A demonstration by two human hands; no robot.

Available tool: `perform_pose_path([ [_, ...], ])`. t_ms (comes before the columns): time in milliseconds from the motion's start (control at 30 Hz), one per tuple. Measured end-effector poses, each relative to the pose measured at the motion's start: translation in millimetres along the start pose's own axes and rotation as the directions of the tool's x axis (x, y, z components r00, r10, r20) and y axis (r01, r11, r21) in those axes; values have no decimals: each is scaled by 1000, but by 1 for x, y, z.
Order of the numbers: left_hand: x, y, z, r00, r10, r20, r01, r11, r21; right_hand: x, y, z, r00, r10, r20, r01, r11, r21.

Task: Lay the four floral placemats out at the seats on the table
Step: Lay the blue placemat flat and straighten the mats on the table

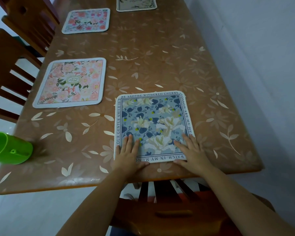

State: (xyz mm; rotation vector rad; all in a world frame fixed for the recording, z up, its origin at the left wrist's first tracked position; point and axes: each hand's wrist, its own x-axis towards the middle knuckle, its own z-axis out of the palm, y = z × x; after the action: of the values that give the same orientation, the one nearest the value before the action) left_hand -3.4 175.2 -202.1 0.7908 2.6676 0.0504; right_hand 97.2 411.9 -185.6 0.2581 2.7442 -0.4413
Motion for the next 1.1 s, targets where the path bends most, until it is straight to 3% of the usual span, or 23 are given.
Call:
perform_pose_path([
  [200, 1, 18, 12, 997, -72, -20, 74, 994, 81, 10, -15, 26, 999, 23, -29, -27, 989, -148],
  [333, 7, 20, 15, 998, -35, -48, 39, 996, 80, 20, -21, 28, 998, 23, -67, -33, 987, -156],
  [633, 55, 12, 1, 986, 31, -163, -36, 999, -29, 64, -14, 5, 970, -225, -91, 196, 948, -251],
  [800, 85, 7, -9, 972, 37, -231, -52, 997, -57, 113, -12, -14, 956, -270, -111, 234, 936, -265],
  [1100, 143, 0, -32, 974, 43, -222, -53, 998, -37, 179, -11, -36, 940, -294, -173, 242, 932, -271],
])
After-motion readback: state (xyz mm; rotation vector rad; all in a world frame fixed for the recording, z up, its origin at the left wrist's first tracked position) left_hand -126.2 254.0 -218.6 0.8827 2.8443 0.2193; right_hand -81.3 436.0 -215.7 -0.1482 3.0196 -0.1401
